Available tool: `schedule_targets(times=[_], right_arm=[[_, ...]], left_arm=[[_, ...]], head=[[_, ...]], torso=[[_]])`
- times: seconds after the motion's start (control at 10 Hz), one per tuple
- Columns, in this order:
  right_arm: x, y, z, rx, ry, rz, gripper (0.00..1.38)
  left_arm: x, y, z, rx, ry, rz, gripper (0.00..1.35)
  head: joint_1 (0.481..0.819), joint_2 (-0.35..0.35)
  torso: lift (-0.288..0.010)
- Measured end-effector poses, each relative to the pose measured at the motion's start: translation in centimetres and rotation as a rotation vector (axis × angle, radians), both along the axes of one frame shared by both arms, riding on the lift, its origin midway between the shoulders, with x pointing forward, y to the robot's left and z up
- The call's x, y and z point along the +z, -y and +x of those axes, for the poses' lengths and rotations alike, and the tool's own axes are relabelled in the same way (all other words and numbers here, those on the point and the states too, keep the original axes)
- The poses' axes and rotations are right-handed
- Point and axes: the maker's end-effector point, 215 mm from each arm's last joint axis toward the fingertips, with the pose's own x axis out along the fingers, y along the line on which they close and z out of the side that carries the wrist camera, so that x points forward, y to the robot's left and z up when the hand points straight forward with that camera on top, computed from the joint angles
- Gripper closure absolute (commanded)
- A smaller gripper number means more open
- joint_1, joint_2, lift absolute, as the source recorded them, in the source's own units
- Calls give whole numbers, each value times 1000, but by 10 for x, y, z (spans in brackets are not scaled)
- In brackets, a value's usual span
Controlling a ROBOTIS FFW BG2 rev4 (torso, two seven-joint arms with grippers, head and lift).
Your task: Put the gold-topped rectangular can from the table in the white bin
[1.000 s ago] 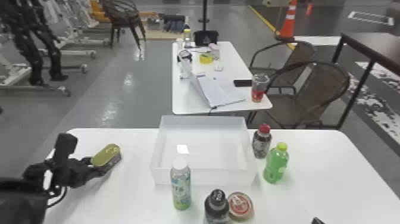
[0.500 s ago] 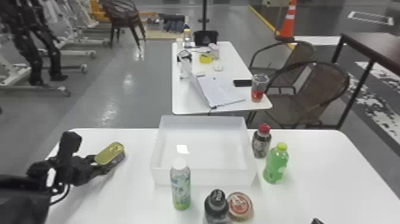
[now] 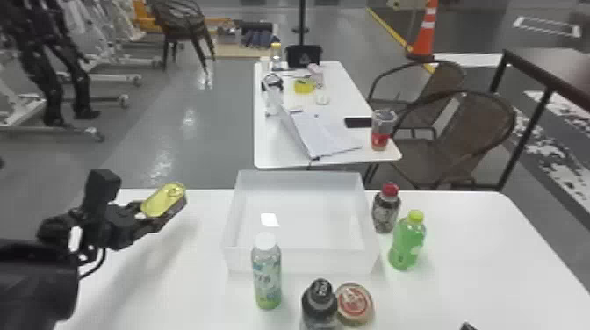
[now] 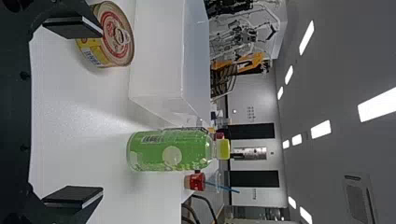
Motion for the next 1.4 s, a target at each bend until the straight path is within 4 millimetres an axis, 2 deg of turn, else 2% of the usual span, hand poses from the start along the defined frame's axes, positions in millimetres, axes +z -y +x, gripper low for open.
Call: schedule_targets(times=[0.1,0.3,0.5,0.8,1.0,1.2,1.3,1.4], right_arm=[[0,0,0,0,0,0,108],[0,0,0,0,-1,1,108],[-1,0,0,0,-4,1,108],[-4,1,-1,-3,-10,7,108],[-6,1,-2,-6,-14,13,108],[-6,1,-1,-6,-14,14,108],[-7,1,-2,-7,-15,15,108],[-8,2,-3,-7,-16,16,108]], left_arm=[[19,13,4,-24,30,-6,823],[46,61,13,-109,75,-32,823],[53,116,14,-198,79,-62,823],[41,168,7,-279,42,-102,823],[26,197,0,-325,8,-147,823],[11,216,-7,-358,-28,-168,814],[4,219,-10,-358,-43,-181,687],[1,220,-11,-354,-46,-187,410]], head=[[549,0],[549,0],[549,0],[549,0],[549,0],[549,0],[549,0],[549,0]], torso=[[-100],[-100],[-100],[-100],[-100],[-100],[-100],[-100]])
